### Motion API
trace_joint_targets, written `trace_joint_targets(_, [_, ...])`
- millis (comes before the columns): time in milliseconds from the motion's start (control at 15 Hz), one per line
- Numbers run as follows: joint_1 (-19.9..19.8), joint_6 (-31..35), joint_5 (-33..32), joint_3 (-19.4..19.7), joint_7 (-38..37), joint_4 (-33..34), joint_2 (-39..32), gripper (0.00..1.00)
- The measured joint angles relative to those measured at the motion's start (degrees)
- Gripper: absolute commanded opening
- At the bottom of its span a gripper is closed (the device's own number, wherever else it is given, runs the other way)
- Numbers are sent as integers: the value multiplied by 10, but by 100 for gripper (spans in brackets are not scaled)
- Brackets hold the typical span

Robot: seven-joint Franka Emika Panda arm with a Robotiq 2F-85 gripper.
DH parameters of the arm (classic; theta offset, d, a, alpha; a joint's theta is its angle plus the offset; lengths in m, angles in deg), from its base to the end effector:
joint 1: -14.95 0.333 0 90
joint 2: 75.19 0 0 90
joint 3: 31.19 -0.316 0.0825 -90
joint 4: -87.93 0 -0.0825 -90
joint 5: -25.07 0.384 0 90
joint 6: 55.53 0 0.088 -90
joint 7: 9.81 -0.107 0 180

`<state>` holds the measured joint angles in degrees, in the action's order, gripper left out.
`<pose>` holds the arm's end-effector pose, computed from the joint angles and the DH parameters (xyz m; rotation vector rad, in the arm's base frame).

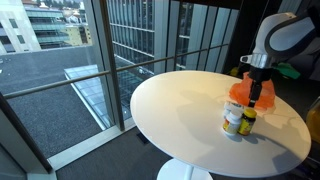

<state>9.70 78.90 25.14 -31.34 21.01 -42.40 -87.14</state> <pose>0.5168 -0.0461 0.2538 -3.0143 -0.6867 0.2011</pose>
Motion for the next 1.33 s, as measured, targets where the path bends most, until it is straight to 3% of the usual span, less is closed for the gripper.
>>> trace_joint_targets(333, [-13,0,13,12,-6,-4,44,100])
trace_joint_targets(800, [-10,-1,15,23,-81,-49,139,100])
trace_joint_targets(1333, [14,-102,3,19,-194,-81,268,100])
